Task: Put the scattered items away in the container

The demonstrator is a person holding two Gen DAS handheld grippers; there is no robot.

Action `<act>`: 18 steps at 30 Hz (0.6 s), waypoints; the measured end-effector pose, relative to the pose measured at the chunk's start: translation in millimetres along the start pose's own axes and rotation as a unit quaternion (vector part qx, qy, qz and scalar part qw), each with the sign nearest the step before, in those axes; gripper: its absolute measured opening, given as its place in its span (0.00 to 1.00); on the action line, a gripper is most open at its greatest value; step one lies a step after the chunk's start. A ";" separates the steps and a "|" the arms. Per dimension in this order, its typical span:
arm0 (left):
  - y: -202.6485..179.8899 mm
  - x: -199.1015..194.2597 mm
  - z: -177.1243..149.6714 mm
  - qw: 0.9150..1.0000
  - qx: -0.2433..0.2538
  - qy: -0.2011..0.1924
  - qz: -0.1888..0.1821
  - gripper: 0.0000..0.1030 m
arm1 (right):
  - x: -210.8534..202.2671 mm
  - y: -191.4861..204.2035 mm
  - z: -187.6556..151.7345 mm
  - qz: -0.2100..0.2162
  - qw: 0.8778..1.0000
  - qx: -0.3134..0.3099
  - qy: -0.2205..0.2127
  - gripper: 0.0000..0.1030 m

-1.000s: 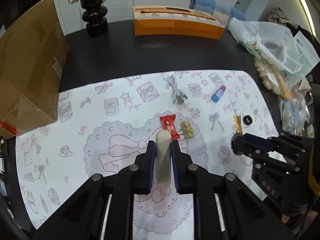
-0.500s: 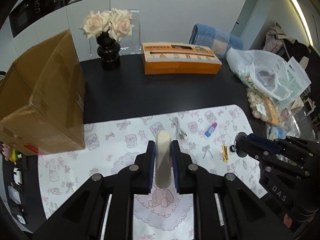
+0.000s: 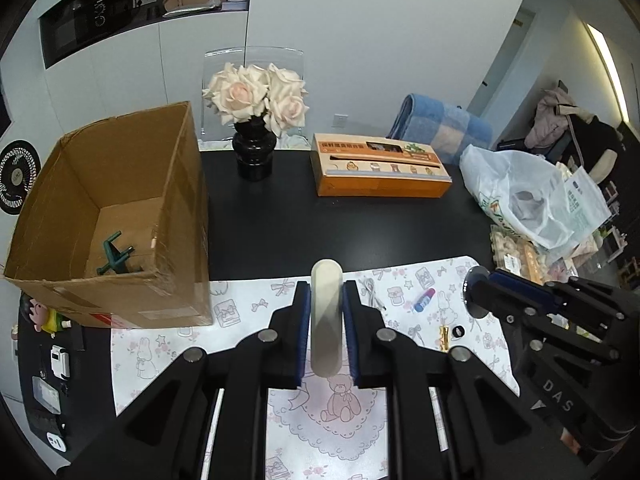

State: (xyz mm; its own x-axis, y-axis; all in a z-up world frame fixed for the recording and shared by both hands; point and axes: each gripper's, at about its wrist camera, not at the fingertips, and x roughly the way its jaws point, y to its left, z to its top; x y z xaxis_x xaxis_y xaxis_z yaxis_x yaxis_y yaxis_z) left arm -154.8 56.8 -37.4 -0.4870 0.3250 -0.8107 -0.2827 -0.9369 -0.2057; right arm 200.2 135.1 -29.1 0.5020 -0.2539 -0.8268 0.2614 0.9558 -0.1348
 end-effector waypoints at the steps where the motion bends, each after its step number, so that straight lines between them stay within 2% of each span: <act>1: 4.2 -3.2 3.0 1.000 -0.003 -0.003 0.001 0.16 | -1.8 4.9 4.8 0.002 1.000 -0.003 -0.002 0.15; 18: 81.4 -43.1 43.6 0.998 -0.054 -0.041 0.014 0.16 | -6.6 88.0 64.9 0.037 0.998 -0.054 -0.017 0.15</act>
State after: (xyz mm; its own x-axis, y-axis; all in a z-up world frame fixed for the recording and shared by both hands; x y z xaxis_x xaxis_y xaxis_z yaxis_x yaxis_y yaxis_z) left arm -192.8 -27.8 4.7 -0.5599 0.3039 -0.7708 -0.1793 -0.9527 -0.2454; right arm 273.4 211.2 -0.1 0.5448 -0.1845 -0.8180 0.1329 0.9822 -0.1330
